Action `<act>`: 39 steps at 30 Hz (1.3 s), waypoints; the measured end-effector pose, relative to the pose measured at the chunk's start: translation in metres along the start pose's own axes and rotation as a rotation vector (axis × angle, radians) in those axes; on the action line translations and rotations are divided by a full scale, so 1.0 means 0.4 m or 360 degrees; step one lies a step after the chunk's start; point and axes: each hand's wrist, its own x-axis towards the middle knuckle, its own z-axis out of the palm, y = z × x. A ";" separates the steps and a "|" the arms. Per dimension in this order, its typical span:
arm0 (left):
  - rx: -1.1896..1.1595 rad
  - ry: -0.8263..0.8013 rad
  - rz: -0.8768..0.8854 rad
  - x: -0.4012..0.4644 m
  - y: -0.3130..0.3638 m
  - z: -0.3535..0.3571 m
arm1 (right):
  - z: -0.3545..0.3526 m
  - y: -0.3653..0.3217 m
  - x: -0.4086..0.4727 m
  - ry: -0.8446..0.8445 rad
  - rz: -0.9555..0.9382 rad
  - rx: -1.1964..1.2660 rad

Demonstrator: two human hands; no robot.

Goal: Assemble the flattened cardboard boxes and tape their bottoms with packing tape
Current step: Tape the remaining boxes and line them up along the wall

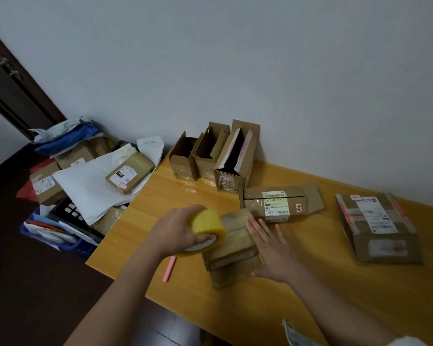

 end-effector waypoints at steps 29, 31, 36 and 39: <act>0.0246 -0.0022 -0.0261 -0.054 -0.028 0.015 | -0.018 -0.040 0.033 -0.0047 -0.0184 -0.0052; 0.0262 -0.0023 -0.0287 -0.065 -0.038 0.022 | -0.016 -0.040 0.033 -0.0047 -0.0177 -0.0100; 0.0307 0.0011 -0.0290 -0.059 -0.026 0.023 | -0.029 -0.082 0.044 0.0025 -0.0107 -0.0199; 0.0280 -0.0001 -0.0329 -0.066 -0.032 0.025 | -0.018 -0.111 0.044 0.0013 -0.0095 -0.0063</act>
